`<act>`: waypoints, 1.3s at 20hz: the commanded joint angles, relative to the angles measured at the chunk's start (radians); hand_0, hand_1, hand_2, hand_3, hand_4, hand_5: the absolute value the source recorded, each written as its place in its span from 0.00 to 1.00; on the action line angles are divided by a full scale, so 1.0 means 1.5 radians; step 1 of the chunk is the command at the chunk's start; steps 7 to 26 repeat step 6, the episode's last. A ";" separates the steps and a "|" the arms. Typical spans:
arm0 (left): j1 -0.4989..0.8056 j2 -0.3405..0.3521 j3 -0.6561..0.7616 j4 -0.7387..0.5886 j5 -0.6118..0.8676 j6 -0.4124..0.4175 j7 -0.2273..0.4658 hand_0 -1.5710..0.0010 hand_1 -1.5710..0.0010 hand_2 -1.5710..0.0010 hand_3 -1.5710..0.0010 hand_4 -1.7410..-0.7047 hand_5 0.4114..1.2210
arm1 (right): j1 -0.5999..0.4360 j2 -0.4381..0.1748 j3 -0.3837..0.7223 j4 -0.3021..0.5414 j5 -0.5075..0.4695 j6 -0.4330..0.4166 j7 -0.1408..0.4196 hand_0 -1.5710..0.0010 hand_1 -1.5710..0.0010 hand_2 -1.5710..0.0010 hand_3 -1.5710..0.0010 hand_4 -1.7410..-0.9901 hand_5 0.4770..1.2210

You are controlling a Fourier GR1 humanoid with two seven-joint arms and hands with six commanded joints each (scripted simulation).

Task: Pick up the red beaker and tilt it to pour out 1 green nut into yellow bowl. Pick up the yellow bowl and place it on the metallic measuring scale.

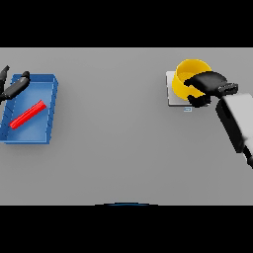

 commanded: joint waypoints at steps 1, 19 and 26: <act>-0.003 -0.001 0.002 0.005 0.001 -0.001 -0.001 1.00 1.00 1.00 1.00 0.98 0.36 | 0.002 -0.001 0.002 0.000 0.002 0.000 0.004 0.92 0.88 0.80 0.74 0.38 0.47; -0.001 -0.001 0.004 0.007 0.000 -0.003 -0.013 1.00 1.00 1.00 1.00 0.99 0.35 | 0.017 -0.004 -0.003 -0.025 -0.010 0.034 0.034 0.97 0.96 0.93 0.83 0.44 0.38; -0.001 -0.001 0.004 0.007 0.000 -0.003 -0.013 1.00 1.00 1.00 1.00 0.99 0.35 | 0.017 -0.004 -0.003 -0.025 -0.010 0.034 0.034 0.97 0.96 0.93 0.83 0.44 0.38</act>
